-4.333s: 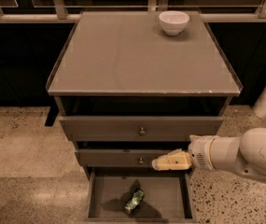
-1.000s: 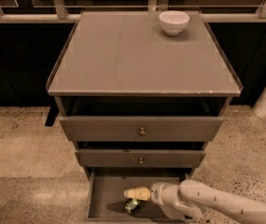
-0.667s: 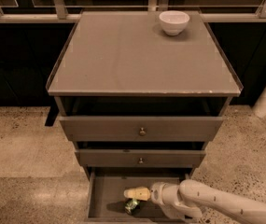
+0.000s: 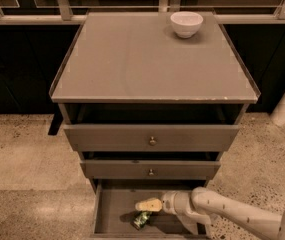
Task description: Pick green can from bottom drawer and place on counter
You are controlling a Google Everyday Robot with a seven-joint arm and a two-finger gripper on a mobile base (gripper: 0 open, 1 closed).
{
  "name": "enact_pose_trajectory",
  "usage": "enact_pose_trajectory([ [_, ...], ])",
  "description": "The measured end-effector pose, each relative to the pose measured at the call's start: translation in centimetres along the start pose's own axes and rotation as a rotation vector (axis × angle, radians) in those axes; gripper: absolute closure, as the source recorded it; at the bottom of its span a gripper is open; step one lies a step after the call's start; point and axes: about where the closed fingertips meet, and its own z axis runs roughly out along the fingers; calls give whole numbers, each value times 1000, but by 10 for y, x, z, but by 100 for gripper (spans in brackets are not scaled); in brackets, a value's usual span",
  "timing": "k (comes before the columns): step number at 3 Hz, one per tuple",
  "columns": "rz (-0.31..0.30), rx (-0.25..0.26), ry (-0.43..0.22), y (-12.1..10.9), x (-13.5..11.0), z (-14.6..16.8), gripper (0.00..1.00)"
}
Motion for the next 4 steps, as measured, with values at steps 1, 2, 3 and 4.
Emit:
enact_pose_trajectory([
  [1,-3,1,-5,-3,-4,0,0],
  [2,3,19,8,-11,7,11,0],
  [3,-8,36,19,-24,16,30,0],
  [4,-8,44,23,-32,22,45,0],
])
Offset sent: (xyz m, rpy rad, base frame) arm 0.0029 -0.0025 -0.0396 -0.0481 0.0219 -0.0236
